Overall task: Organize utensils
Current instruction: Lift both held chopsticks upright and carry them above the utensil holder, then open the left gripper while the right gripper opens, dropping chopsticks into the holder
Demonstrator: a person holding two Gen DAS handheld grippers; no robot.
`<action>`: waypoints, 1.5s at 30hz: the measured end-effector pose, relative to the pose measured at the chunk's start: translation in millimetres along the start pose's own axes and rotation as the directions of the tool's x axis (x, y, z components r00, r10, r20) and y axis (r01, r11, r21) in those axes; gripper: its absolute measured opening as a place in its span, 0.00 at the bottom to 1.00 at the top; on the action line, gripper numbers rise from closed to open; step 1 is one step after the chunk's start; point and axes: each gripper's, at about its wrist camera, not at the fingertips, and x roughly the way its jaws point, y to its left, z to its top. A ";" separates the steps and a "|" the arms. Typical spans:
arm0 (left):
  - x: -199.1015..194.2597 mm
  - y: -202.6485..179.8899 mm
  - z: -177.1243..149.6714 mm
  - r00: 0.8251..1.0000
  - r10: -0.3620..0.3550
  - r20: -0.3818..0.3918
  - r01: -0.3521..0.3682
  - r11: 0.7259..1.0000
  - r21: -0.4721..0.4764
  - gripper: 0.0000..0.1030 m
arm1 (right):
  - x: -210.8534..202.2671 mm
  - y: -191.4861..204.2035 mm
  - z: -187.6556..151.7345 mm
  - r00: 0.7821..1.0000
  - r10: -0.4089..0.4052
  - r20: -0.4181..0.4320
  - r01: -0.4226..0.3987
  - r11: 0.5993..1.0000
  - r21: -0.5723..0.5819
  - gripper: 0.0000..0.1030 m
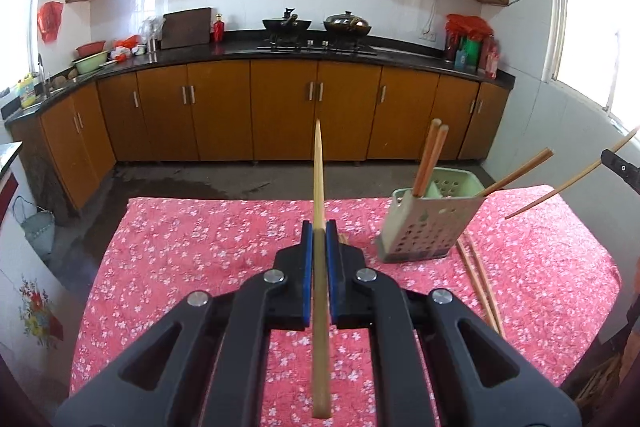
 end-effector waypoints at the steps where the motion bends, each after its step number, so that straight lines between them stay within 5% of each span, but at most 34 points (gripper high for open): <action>1: -0.3 0.2 -0.3 1.000 0.005 0.004 -0.005 1.000 0.004 0.08 | -1.4 2.3 0.0 1.000 -0.002 -0.002 0.002 1.000 0.002 0.07; 10: -12.7 3.0 9.1 0.997 0.018 0.073 -0.016 1.000 -0.024 0.08 | -4.0 4.1 -2.5 1.000 -0.013 0.003 0.013 1.000 0.010 0.07; 16: -39.4 -16.4 21.8 0.993 -0.066 0.101 0.064 0.998 0.019 0.08 | -28.6 15.1 14.0 0.995 0.104 0.004 -0.104 0.994 -0.018 0.07; 21: -66.6 -42.6 40.6 0.968 -0.171 0.186 0.168 0.985 0.032 0.08 | -45.9 41.2 35.0 0.983 0.176 0.057 -0.171 0.982 -0.075 0.07; 24: -69.2 -61.9 55.1 0.945 -0.175 0.276 0.174 0.984 0.027 0.08 | -33.2 57.3 47.3 0.981 0.166 0.096 -0.158 0.984 -0.083 0.07; 30: -27.5 -88.4 73.5 0.912 -0.123 0.391 0.146 0.989 -0.029 0.08 | 37.8 68.3 38.3 0.997 0.077 -0.023 -0.079 0.993 -0.090 0.07; 40: 74.0 -97.1 61.7 0.963 -0.111 0.246 0.134 0.988 -0.079 0.08 | 87.2 61.8 17.4 0.989 0.056 -0.135 -0.062 0.997 -0.036 0.08; 45: 72.7 -86.2 58.4 0.962 -0.117 0.248 0.148 0.983 -0.109 0.18 | 82.5 63.4 22.5 0.993 0.057 -0.107 -0.062 0.997 -0.041 0.27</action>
